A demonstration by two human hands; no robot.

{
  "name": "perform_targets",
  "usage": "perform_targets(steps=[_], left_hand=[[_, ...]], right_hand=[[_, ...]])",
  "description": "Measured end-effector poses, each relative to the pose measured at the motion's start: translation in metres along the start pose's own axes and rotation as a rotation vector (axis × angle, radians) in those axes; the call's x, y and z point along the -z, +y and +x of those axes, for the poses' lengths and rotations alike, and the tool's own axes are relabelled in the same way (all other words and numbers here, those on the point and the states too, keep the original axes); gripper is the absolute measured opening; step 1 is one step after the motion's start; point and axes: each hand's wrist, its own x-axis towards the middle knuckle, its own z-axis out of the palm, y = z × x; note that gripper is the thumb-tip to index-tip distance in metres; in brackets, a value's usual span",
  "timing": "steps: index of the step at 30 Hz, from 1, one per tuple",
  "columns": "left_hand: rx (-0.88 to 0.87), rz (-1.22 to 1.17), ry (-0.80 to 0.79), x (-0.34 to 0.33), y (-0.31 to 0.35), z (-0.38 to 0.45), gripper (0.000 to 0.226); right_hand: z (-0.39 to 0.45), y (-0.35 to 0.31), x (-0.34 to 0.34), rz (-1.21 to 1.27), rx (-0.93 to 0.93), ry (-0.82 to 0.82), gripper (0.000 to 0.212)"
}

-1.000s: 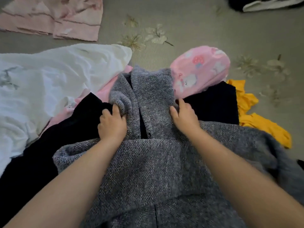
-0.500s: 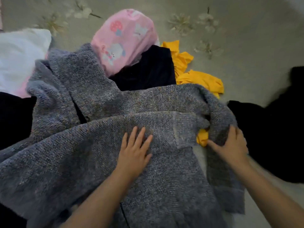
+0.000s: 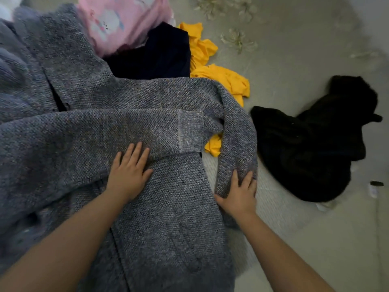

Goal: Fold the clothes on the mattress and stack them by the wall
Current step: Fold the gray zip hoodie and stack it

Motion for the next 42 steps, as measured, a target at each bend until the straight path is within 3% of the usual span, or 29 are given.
perform_targets(steps=[6, 11, 13, 16, 20, 25, 29, 30, 34, 37, 42], left_hand=[[0.078, -0.053, -0.015, -0.021, -0.004, -0.023, 0.061], [0.032, -0.202, 0.012, -0.006, -0.008, -0.028, 0.058], [0.031, -0.3, 0.099, 0.002, -0.017, -0.043, 0.055], [0.089, -0.392, 0.222, 0.009, -0.044, -0.077, 0.051], [0.201, -0.397, 0.333, 0.017, -0.101, -0.141, 0.051], [0.389, -0.5, 0.388, 0.013, -0.166, -0.216, 0.041], [0.549, -0.605, 0.434, -0.002, -0.201, -0.244, 0.044], [0.569, -0.656, 0.435, -0.004, -0.206, -0.246, 0.046], [0.53, -0.844, 0.415, -0.006, -0.204, -0.231, 0.057], [0.648, -1.063, 0.491, 0.0, -0.195, -0.202, 0.07], [0.836, -1.295, 0.63, 0.003, -0.195, -0.161, 0.081]], right_hand=[[0.007, 0.006, 0.011, 0.134, -0.019, 0.128, 0.041], [-0.013, 0.02, 0.078, 0.687, 0.059, 0.221, 0.016], [-0.032, 0.008, 0.1, 0.834, 0.165, 0.223, 0.021], [-0.061, -0.042, 0.119, 0.844, 0.39, 0.208, 0.042], [-0.1, -0.141, 0.118, 0.827, 0.585, 0.02, 0.042], [-0.149, -0.271, 0.096, 0.846, 0.692, -0.189, 0.027], [-0.173, -0.352, 0.064, 1.082, 0.631, -0.682, 0.029], [-0.174, -0.36, 0.055, 1.078, 0.627, -0.699, 0.037], [-0.153, -0.345, 0.034, 0.759, 0.657, -0.376, 0.044], [-0.126, -0.307, 0.031, 0.489, 0.719, -0.125, 0.042], [-0.074, -0.225, 0.024, -0.413, 0.652, 0.188, 0.074]])
